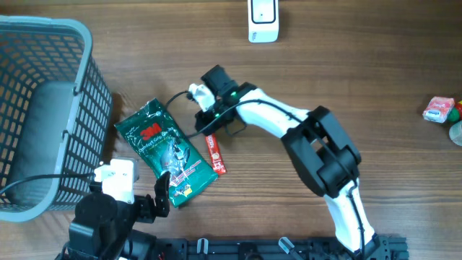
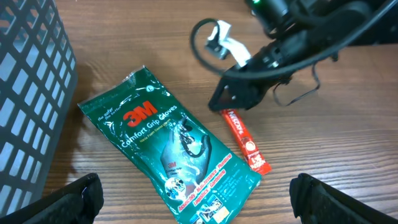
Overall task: Scan the item barcode
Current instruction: 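Reach the right gripper to the green 3M gloves pack, then grasp the green gloves pack with the right gripper and lift it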
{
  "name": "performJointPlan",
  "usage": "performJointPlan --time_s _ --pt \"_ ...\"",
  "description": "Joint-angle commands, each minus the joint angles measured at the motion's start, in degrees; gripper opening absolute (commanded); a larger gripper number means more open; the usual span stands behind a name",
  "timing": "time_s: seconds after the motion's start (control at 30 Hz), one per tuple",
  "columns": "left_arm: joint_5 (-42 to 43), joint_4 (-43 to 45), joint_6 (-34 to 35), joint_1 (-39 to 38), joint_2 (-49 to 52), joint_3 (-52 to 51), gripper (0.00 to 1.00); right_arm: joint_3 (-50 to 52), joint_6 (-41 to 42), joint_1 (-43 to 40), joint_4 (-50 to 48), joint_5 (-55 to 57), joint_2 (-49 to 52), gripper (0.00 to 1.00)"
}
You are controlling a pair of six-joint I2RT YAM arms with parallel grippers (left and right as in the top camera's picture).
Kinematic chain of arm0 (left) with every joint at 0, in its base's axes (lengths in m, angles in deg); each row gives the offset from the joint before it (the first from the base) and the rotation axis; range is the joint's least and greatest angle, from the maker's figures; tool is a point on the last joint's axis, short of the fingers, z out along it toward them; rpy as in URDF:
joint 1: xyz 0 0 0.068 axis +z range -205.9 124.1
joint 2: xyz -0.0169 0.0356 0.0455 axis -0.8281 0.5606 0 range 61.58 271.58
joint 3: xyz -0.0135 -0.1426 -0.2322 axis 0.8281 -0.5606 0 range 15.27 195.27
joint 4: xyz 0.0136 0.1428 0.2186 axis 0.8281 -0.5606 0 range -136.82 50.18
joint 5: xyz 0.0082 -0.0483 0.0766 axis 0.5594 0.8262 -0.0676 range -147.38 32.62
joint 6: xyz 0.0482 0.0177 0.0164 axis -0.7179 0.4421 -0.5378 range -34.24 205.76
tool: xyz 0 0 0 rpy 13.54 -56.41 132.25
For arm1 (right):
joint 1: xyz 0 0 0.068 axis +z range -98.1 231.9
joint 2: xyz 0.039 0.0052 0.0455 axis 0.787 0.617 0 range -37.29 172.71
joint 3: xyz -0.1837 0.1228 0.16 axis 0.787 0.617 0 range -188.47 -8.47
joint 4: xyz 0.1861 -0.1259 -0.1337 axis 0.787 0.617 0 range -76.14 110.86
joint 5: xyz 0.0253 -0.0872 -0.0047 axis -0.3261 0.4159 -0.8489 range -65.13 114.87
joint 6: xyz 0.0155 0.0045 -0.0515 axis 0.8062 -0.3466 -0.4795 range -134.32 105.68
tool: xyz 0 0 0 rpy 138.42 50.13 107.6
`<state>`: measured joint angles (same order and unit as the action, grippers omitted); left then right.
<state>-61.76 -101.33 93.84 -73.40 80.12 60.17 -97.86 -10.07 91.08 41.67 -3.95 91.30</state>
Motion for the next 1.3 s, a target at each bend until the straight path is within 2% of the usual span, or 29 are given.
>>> performJointPlan --time_s 0.0,0.03,0.07,0.1,0.23,0.37,0.47,0.5,0.6,0.63,0.67,0.7,0.73,0.77,0.9,1.03,1.17,1.27 --pt "0.50 0.13 0.33 0.26 0.00 0.44 1.00 -0.94 0.22 -0.70 2.60 1.46 -6.99 0.31" --pt "0.50 0.13 0.33 0.26 0.00 0.44 1.00 -0.94 0.09 -0.55 3.21 0.83 -8.09 0.56" --pt "0.50 0.13 0.33 0.26 0.00 0.44 1.00 -0.94 -1.77 -0.11 4.04 -1.25 -8.96 0.69" --pt "0.50 0.13 0.33 0.26 0.00 0.44 1.00 -0.94 -2.75 0.26 4.48 -2.82 -9.01 0.73" --pt "0.50 0.13 0.31 0.26 0.00 0.44 1.00 0.50 -4.31 3.96 4.83 -4.20 -7.17 0.75" --pt "0.50 0.13 0.33 0.26 0.00 0.44 1.00 0.52 -3.91 8.39 3.67 3.23 -4.59 0.87" --pt "0.50 0.11 0.33 0.26 0.00 0.44 1.00 0.52 -1.01 11.54 2.69 9.25 -2.29 0.93" --pt "0.50 0.13 0.33 0.26 0.00 0.44 1.00 0.52 0.90 12.44 2.21 10.93 -1.29 0.99" --pt "0.50 0.13 0.31 0.26 0.00 0.44 1.00 0.52 9.99 13.75 1.18 16.83 1.86 0.99" --pt "0.50 0.13 0.33 0.26 0.00 0.44 1.00 0.52 12.20 13.79 1.11 17.03 2.84 0.98" --pt "0.50 0.13 0.33 0.26 0.00 0.44 1.00 0.52 15.26 13.79 1.05 16.98 4.20 0.89" --pt "0.50 0.13 0.33 0.26 0.00 0.44 1.00 0.52 16.48 13.70 1.09 17.03 5.20 0.57" --pt "0.50 0.13 0.33 0.26 0.00 0.44 1.00 0.52 17.46 13.29 1.49 17.22 5.57 0.19" --pt "0.50 0.13 0.33 0.26 0.00 0.44 1.00 0.52 19.30 13.00 1.88 17.44 5.57 0.04" --pt "0.50 0.11 0.33 0.26 0.00 0.44 1.00 0.48 22.88 12.59 3.04 17.94 5.55 0.04" --pt "0.50 0.11 0.33 0.26 0.00 0.44 1.00 -2.82 22.77 10.47 10.34 27.63 1.60 0.04" --pt "0.50 0.13 0.33 0.26 0.00 0.44 1.00 -3.58 22.75 7.26 19.43 38.58 -9.44 0.04" --pt "0.50 0.13 0.33 0.26 0.00 0.44 1.00 -3.58 22.69 4.20 23.65 40.44 -16.41 0.04"
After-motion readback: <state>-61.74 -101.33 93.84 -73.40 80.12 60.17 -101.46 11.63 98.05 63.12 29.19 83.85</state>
